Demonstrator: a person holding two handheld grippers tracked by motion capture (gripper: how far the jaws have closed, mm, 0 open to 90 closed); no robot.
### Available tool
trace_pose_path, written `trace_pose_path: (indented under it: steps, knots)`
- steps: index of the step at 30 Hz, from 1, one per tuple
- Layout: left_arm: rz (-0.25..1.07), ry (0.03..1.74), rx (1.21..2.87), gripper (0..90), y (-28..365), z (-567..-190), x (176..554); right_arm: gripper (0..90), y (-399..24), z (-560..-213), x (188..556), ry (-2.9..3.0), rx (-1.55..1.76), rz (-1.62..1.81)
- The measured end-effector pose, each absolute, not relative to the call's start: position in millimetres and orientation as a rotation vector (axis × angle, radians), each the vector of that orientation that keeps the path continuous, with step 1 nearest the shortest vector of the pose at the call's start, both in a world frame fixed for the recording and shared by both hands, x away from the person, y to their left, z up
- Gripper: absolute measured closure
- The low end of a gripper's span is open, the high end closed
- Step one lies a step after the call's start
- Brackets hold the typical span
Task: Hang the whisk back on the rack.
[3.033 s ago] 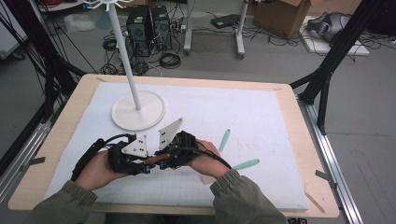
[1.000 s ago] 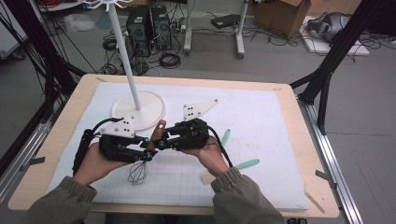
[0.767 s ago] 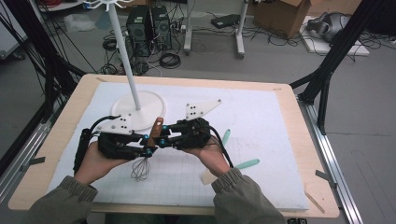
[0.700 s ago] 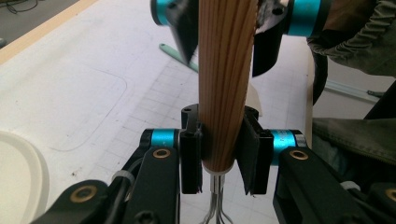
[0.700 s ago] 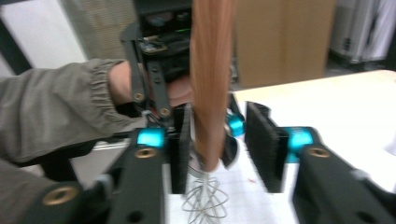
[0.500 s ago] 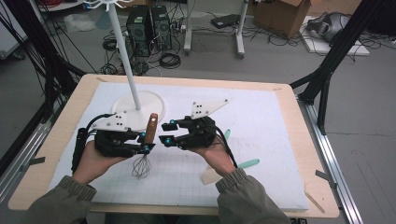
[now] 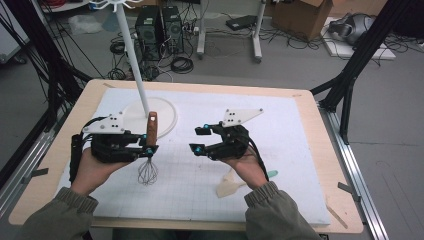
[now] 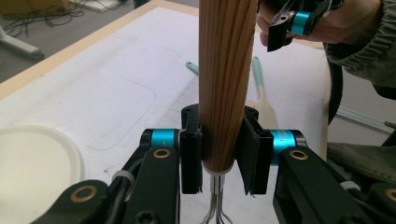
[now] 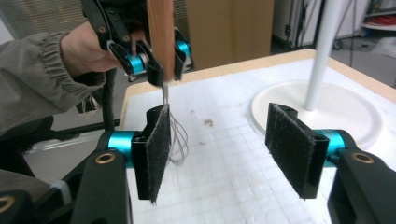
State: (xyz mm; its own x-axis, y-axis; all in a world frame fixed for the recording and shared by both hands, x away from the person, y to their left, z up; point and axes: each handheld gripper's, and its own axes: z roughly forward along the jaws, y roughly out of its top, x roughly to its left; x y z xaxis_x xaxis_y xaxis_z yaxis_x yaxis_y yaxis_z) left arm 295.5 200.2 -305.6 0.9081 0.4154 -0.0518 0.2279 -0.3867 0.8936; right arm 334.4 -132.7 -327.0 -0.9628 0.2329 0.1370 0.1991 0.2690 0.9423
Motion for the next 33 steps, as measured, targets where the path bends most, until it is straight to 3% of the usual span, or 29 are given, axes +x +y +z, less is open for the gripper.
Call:
trace_pose_path:
  steps: [33]
  knots:
    - [0.242,0.512,1.893,72.3,228.9,-288.8,307.7,26.9,-208.2,-349.9,331.3,2.393,0.662,1.584]
